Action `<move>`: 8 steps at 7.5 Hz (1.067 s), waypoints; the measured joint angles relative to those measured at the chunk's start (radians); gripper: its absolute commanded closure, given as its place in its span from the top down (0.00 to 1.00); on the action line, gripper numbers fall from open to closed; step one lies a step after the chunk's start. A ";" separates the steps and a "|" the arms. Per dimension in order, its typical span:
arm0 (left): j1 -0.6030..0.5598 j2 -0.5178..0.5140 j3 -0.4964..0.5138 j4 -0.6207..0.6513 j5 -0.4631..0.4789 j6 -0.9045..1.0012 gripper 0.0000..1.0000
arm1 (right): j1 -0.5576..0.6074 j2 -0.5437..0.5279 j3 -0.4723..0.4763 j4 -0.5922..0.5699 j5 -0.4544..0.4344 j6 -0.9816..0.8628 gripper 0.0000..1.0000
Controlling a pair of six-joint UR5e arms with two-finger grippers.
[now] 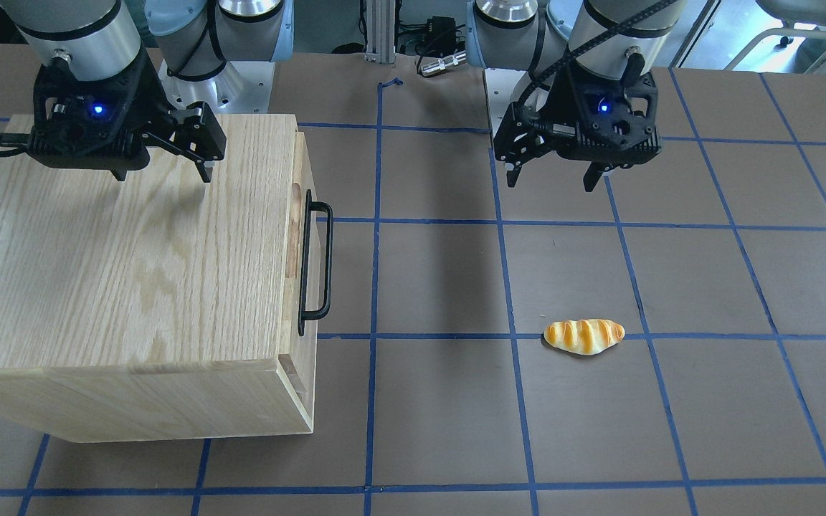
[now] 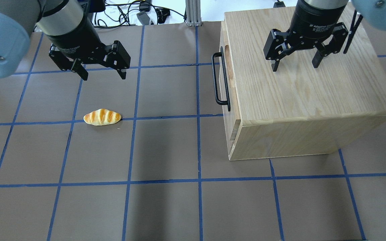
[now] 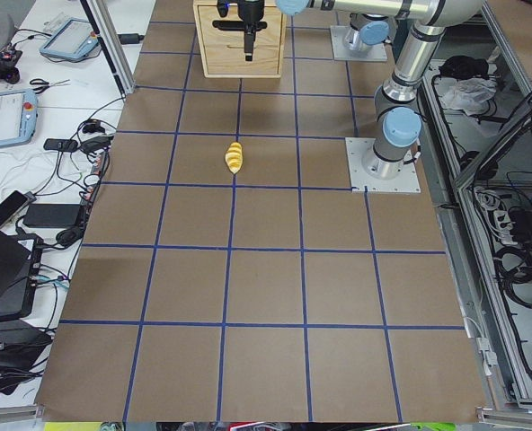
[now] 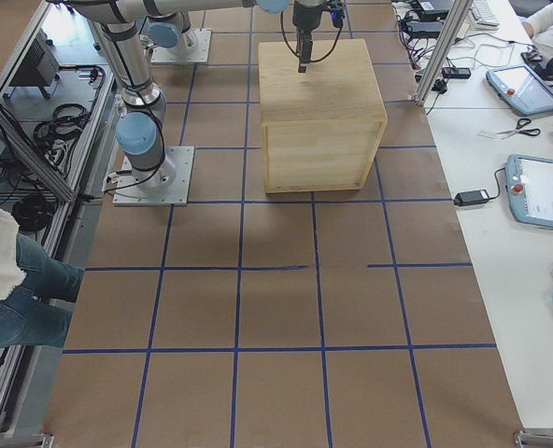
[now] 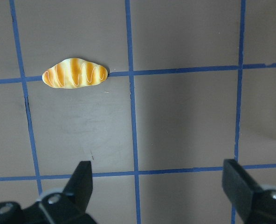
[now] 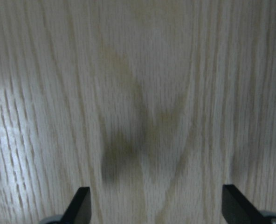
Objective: Open upper drawer
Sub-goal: 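Move the left gripper toward the black drawer handle on the cabinet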
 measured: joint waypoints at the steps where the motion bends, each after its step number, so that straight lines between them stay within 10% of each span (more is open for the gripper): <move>1: -0.017 -0.029 0.000 0.040 -0.027 -0.011 1.00 | 0.000 0.000 0.000 0.000 0.000 0.000 1.00; 8: -0.218 -0.248 0.002 0.447 -0.283 -0.280 1.00 | 0.000 0.000 0.000 0.000 0.000 0.000 1.00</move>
